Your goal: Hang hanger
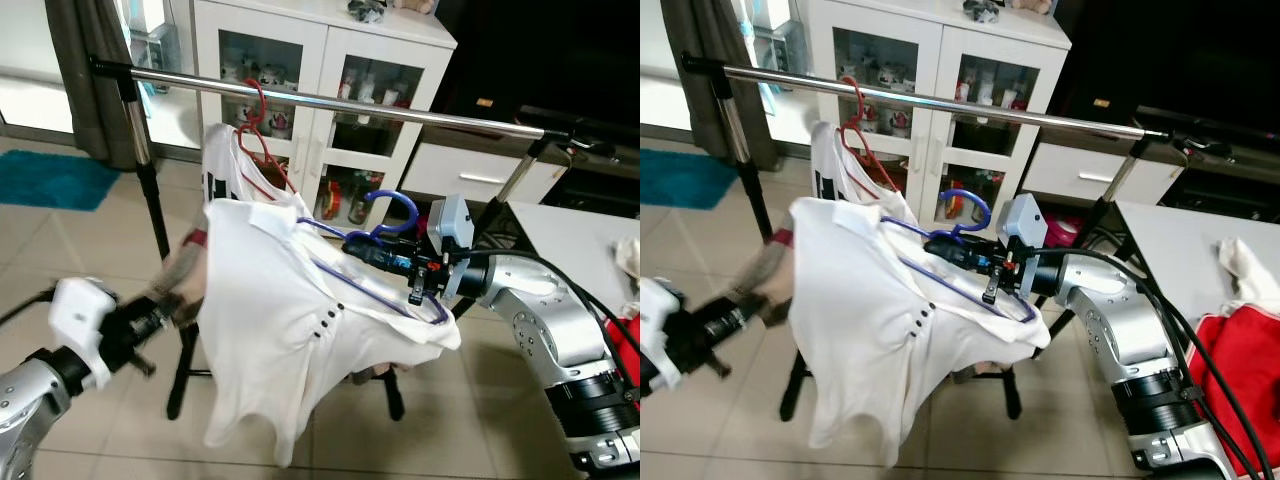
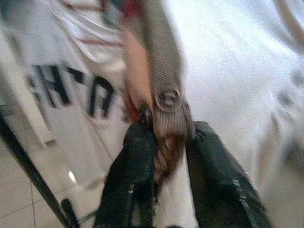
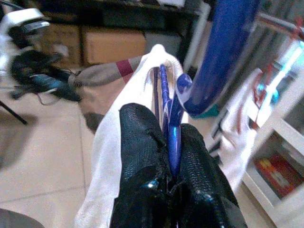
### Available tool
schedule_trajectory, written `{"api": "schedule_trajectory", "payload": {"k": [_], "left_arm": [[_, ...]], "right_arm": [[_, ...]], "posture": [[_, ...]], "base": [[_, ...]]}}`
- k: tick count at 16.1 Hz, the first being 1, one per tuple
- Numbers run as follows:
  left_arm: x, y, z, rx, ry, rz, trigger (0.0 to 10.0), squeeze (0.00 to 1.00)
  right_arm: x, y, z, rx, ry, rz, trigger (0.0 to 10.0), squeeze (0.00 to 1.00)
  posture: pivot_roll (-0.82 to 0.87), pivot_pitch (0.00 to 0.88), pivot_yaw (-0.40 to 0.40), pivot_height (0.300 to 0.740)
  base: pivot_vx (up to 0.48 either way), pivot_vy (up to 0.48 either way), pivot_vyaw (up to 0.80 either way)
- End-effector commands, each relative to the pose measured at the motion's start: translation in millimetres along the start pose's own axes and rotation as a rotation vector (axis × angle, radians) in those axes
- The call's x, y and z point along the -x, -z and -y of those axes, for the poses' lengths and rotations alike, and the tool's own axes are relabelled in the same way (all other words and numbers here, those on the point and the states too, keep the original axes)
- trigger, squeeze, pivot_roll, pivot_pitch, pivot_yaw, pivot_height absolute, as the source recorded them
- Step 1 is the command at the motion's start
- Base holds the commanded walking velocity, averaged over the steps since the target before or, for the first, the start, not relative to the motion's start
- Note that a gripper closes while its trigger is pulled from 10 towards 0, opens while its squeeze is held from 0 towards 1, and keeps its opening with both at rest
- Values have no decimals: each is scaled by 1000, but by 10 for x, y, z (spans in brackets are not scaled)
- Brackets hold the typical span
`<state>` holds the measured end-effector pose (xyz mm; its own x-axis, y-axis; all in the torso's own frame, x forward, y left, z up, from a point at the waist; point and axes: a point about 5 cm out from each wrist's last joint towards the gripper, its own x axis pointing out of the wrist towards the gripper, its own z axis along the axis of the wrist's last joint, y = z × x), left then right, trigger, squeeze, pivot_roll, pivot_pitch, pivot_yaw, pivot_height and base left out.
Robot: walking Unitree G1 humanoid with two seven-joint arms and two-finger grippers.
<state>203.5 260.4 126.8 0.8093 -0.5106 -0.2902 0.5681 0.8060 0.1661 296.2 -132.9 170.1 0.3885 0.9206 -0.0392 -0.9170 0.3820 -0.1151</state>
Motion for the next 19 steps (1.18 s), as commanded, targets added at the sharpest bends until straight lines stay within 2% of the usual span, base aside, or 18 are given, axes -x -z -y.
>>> {"api": "schedule_trajectory", "payload": {"k": [1,3,4,6,7,8,10,11,12,15,16,17,18,19], "left_arm": [[-29,27,105,-37,63,-53,10000,1000],[-16,-26,81,-34,40,-41,10000,1000],[-10,-55,52,-66,41,-59,10000,1000],[-46,-126,-26,-109,50,-58,10000,1000],[-129,-253,22,-84,84,21,10000,1000],[-162,-305,54,-72,104,54,10000,1000],[-370,-489,287,-13,245,164,10000,1000],[-544,-591,483,7,380,206,10000,1000],[-703,-632,619,-7,492,214,10000,1000],[-1101,-679,751,-71,606,209,10000,1000],[-1158,-685,766,-94,619,204,10000,1000],[-1269,-678,831,-159,671,172,10000,1000],[-1320,-670,870,-191,707,153,10000,784],[-1375,-655,922,-232,756,133,10000,0]], "right_arm": [[118,-47,93,29,67,5,10000,0],[186,11,80,22,93,-12,10000,0],[265,51,78,12,119,-26,10000,0],[309,58,109,17,151,-49,10000,0],[313,47,108,19,154,-48,10000,0],[312,40,101,20,152,-46,10000,0],[255,29,85,4,154,-45,10000,0],[167,10,96,-30,165,-43,10000,0],[75,-22,92,-60,151,-26,10000,0],[-191,-86,67,-86,98,-41,10000,0],[-237,-99,73,-89,96,-43,10000,0],[-320,-117,75,-85,97,-61,10000,0],[-356,-132,78,-87,97,-65,10000,0],[-409,-159,69,-92,89,-62,10000,0]], "posture": [[36,0,-182,740],[19,0,-181,740],[2,0,-176,740],[-16,0,-174,740],[-23,0,-171,740],[-22,0,-169,740],[-23,0,-157,740],[-25,0,-158,740],[-38,0,-163,740],[-65,0,-143,740],[-68,0,-141,740],[-69,0,-139,740],[-68,0,-132,740],[-73,0,-125,740]], "base": [[0,0,0],[0,0,0],[0,0,0],[0,0,0],[0,0,0],[0,0,0],[0,0,0],[0,0,0],[0,0,0],[0,0,0],[0,0,0],[0,0,0],[0,0,0],[0,0,0]]}}
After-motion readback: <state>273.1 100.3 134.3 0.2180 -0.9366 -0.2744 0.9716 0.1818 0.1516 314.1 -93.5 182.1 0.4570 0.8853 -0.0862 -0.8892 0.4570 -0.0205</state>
